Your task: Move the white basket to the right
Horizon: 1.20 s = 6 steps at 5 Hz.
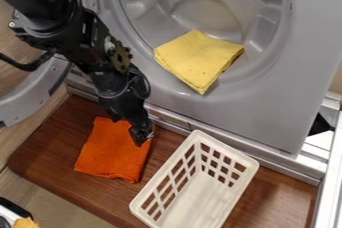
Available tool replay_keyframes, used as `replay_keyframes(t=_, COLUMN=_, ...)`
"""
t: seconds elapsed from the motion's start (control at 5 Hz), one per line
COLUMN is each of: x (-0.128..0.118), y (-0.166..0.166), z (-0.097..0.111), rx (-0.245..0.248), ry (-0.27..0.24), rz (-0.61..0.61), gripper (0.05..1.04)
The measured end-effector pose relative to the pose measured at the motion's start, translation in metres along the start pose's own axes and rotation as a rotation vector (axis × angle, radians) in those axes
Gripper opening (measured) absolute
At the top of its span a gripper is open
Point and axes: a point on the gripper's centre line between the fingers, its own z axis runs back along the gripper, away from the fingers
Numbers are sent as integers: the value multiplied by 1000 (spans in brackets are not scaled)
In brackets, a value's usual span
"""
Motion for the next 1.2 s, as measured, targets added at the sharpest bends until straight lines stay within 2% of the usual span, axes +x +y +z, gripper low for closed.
replay_keyframes(t=0.2, x=-4, y=-3, z=-4, rx=-13, ry=19, rz=7, gripper=1001)
replay_keyframes(t=0.4, x=2, y=-20, z=5, rx=-31, ry=13, rz=1, gripper=1001)
replay_keyframes(t=0.6, x=9, y=-38, z=15, rx=-51, ry=-26, rz=37, gripper=1001)
replay_keyframes(t=0.8, x=16, y=-61, z=17, rx=-89, ry=-40, rz=71, gripper=1001)
replay_keyframes(t=1.0, x=16, y=-76, z=3, rx=-107, ry=17, rz=106, gripper=1001)
replay_keyframes(t=1.2, x=5, y=-79, z=-18, rx=-106, ry=79, rz=177, gripper=1001)
